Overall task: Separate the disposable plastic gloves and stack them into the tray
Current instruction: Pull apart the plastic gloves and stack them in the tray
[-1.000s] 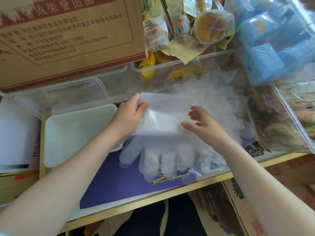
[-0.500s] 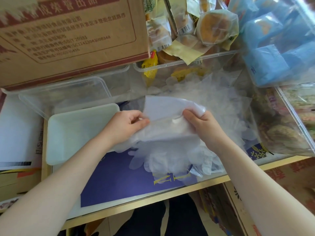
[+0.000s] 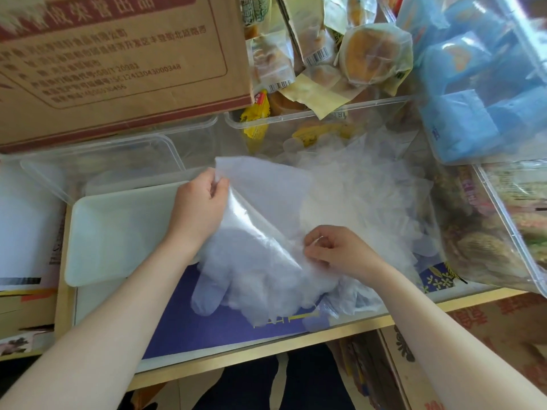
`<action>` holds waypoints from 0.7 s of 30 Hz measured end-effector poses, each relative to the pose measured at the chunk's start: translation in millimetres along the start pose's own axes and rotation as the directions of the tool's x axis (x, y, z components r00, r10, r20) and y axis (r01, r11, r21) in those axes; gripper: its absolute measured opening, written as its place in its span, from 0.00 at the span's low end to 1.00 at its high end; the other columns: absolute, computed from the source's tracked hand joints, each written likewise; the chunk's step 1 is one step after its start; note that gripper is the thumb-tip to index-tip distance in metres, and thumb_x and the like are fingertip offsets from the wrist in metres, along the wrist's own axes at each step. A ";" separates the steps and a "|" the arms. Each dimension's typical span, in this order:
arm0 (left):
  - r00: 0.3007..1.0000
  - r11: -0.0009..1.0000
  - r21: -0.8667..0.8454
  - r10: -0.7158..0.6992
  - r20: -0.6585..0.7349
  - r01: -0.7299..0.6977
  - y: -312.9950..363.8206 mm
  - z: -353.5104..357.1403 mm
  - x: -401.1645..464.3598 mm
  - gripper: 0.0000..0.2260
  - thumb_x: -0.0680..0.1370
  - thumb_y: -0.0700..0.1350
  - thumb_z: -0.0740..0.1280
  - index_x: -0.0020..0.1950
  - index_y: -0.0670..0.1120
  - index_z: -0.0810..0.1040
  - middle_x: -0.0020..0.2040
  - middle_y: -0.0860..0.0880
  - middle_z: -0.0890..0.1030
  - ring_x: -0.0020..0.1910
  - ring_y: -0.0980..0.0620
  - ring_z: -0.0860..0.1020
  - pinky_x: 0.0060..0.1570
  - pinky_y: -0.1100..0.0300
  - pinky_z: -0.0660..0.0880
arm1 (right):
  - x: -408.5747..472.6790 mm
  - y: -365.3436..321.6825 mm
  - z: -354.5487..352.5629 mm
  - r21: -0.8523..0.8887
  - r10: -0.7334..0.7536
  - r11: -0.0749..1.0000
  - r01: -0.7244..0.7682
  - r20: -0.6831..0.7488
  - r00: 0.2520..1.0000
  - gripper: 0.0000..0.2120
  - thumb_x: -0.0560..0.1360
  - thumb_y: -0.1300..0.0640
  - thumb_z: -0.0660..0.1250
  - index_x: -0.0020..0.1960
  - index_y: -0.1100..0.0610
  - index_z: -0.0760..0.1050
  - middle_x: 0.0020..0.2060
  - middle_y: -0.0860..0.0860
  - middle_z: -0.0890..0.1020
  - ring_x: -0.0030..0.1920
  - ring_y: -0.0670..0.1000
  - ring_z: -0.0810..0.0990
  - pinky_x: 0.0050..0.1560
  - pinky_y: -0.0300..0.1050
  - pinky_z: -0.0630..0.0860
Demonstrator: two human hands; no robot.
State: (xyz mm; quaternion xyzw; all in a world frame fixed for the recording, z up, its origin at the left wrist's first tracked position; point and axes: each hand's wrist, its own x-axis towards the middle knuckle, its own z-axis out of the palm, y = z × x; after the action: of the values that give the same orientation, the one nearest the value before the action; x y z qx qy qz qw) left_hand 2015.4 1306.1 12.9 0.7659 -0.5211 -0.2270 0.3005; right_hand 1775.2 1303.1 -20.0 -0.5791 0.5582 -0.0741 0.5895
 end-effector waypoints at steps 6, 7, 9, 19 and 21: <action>0.998 0.998 -0.025 -0.048 0.050 0.050 -2.9 4.0 -4.6 0.13 0.79 0.43 0.61 0.35 0.45 0.68 0.28 0.47 0.69 0.29 0.48 0.64 0.28 0.66 0.61 | 34.9 11.8 -27.7 -0.471 -0.141 0.875 -0.107 -0.461 0.876 0.24 0.76 0.51 0.65 0.69 0.59 0.66 0.65 0.57 0.69 0.63 0.59 0.69 0.59 0.50 0.68; 0.996 0.998 -0.040 -0.047 0.074 0.050 -3.3 4.9 -6.1 0.10 0.79 0.44 0.62 0.39 0.44 0.73 0.31 0.43 0.75 0.32 0.45 0.69 0.32 0.64 0.66 | 39.6 9.7 -28.8 -0.498 -0.124 0.856 -0.138 -0.458 0.880 0.28 0.76 0.49 0.65 0.71 0.59 0.62 0.68 0.58 0.65 0.66 0.60 0.66 0.62 0.53 0.66; 0.992 0.998 -0.035 -0.043 0.119 0.048 -3.3 5.3 -9.2 0.09 0.79 0.46 0.62 0.47 0.42 0.78 0.39 0.38 0.80 0.35 0.44 0.74 0.37 0.58 0.69 | 48.9 6.0 -28.5 -0.503 -0.087 0.846 -0.177 -0.458 0.885 0.32 0.75 0.48 0.65 0.73 0.59 0.58 0.69 0.58 0.63 0.67 0.61 0.64 0.62 0.54 0.65; 0.967 0.997 -0.037 0.069 0.247 -0.062 -3.4 5.2 -26.6 0.16 0.74 0.55 0.60 0.43 0.42 0.75 0.27 0.46 0.65 0.28 0.53 0.61 0.30 0.60 0.59 | 54.9 -4.5 -40.8 -0.466 -0.307 0.881 0.079 -0.436 0.846 0.16 0.78 0.55 0.62 0.34 0.60 0.69 0.33 0.55 0.74 0.40 0.61 0.75 0.37 0.50 0.66; 0.952 0.988 -0.087 0.144 0.272 -0.125 -0.8 7.1 -28.5 0.15 0.73 0.59 0.59 0.44 0.49 0.74 0.29 0.41 0.69 0.28 0.52 0.63 0.31 0.60 0.61 | 48.4 -7.5 -47.7 -0.478 -0.411 0.858 0.189 -0.417 0.811 0.16 0.80 0.53 0.57 0.35 0.57 0.69 0.37 0.55 0.75 0.44 0.62 0.76 0.42 0.50 0.68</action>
State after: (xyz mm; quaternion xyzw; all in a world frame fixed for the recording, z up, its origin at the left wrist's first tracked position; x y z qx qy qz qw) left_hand 2001.2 1331.4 8.3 0.6786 -0.6009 -0.3286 0.2655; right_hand 1761.6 1236.6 -27.9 -0.7331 0.5941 -0.1970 0.2661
